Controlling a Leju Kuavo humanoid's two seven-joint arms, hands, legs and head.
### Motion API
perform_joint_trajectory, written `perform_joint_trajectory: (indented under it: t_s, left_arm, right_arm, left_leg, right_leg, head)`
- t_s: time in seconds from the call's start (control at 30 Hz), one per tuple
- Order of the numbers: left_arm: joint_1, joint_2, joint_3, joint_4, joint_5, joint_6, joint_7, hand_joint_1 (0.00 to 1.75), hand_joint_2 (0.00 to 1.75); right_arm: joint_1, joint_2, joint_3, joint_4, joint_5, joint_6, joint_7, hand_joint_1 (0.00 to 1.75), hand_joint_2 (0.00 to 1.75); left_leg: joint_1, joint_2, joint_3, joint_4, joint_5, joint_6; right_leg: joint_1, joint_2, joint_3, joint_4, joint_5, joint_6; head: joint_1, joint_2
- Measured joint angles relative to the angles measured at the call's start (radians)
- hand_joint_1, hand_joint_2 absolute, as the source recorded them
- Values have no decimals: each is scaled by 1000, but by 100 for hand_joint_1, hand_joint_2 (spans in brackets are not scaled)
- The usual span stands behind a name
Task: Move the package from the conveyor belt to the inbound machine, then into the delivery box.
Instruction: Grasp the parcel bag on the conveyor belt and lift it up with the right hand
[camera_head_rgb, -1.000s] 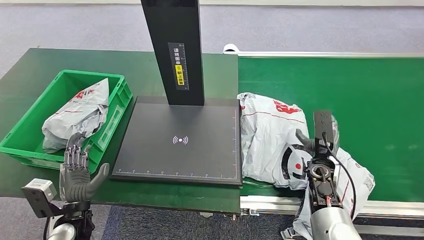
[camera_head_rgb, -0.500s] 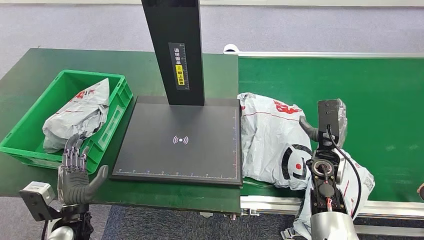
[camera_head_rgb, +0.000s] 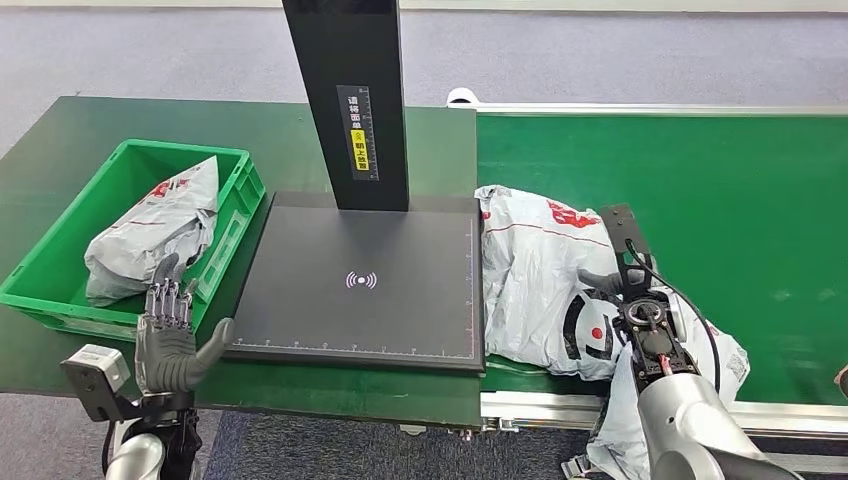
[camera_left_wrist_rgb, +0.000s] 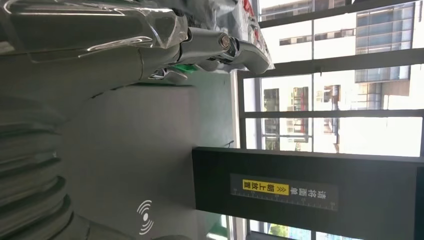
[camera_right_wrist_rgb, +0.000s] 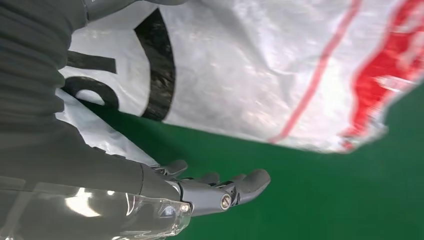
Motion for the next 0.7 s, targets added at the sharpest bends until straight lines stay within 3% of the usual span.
perform_joint_trajectory:
  t_s: [0.23, 0.7]
  left_arm:
    - [0, 9, -6, 16, 8, 0, -3, 0, 175]
    - [0, 20, -16, 23, 6, 29, -13, 0, 175]
  right_arm:
    - [-25, -6, 0, 95, 10, 26, 31, 0, 175]
    - [-41, -17, 0, 142, 42, 49, 66, 0, 175]
  left_leg:
    - [0, 0, -1, 0, 0, 0]
    - [0, 0, -1, 0, 0, 0]
  right_leg:
    - [0, 0, -1, 0, 0, 0]
    - [0, 0, -1, 0, 0, 0]
  head:
    - [0, 0]
    - [0, 0]
